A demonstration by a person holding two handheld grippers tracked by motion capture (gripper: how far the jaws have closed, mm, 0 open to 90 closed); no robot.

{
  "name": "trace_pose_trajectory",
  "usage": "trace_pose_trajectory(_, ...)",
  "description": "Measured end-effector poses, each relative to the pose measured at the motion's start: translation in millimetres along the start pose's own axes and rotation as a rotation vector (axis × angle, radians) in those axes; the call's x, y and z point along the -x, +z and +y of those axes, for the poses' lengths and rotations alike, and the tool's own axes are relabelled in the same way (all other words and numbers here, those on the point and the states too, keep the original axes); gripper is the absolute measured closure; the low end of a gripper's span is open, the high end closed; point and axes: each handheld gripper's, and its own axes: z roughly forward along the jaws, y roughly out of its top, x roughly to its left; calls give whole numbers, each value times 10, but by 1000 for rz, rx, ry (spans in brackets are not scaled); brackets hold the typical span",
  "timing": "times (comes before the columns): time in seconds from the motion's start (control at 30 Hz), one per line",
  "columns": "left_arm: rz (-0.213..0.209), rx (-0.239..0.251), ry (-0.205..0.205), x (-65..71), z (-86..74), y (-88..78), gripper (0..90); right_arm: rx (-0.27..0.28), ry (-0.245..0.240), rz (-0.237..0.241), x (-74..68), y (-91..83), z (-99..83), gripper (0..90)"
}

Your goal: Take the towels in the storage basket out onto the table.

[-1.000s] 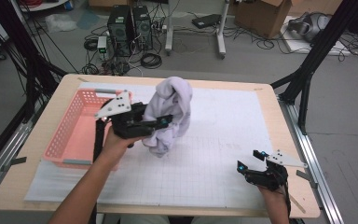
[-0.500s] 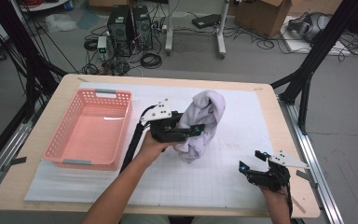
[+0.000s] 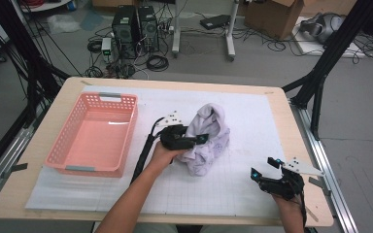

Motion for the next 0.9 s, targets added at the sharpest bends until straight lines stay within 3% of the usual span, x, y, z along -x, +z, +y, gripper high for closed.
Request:
trace_pose_trajectory(0.03, 22, -10, -8, -29, -24, -29, 549, -4, 1, 1, 1, 0, -1, 156)
trace_pose_trajectory(0.1, 103, -54, -32, -109, -60, -108, 511, -1, -7, 1, 1, 12, 2, 156)
trace_pose_trajectory(0.13, 103, -54, -32, -109, -60, -108, 481, 0, -10, 2, -1, 15, 4, 156)
trace_pose_trajectory(0.2, 174, -69, -62, -145, -59, -198, 411, -2, -19, 1, -5, 21, 4, 156)
trace_pose_trajectory(0.23, 174, -69, -62, -145, -59, -198, 366, -5, -18, 1, -8, 22, 4, 156)
trace_pose_trajectory(0.33, 240, -84, -51, -87, 9, -311, 270, -8, -16, 0, -6, 29, 1, 156)
trace_pose_trajectory(0.37, 240, -84, -51, -87, 9, -311, 222, -8, -16, 0, -6, 29, 1, 156)
trace_pose_trajectory(0.4, 255, -82, -25, -30, 46, -381, 192, -8, -10, 1, -10, 26, 2, 156)
trace_pose_trajectory(0.47, 259, -59, 6, 29, 53, -473, 189, -3, -18, -1, -5, 21, 1, 156)
trace_pose_trajectory(0.57, 257, -35, 14, 76, 46, -571, 189, -7, -16, -3, -2, 18, -2, 156)
trace_pose_trajectory(0.67, 234, -22, 50, 179, 17, -761, 189, -7, -15, -2, -13, 28, 3, 156)
trace_pose_trajectory(0.9, 219, -9, 71, 291, -93, -946, 189, -16, -20, 1, -14, 74, 10, 155)
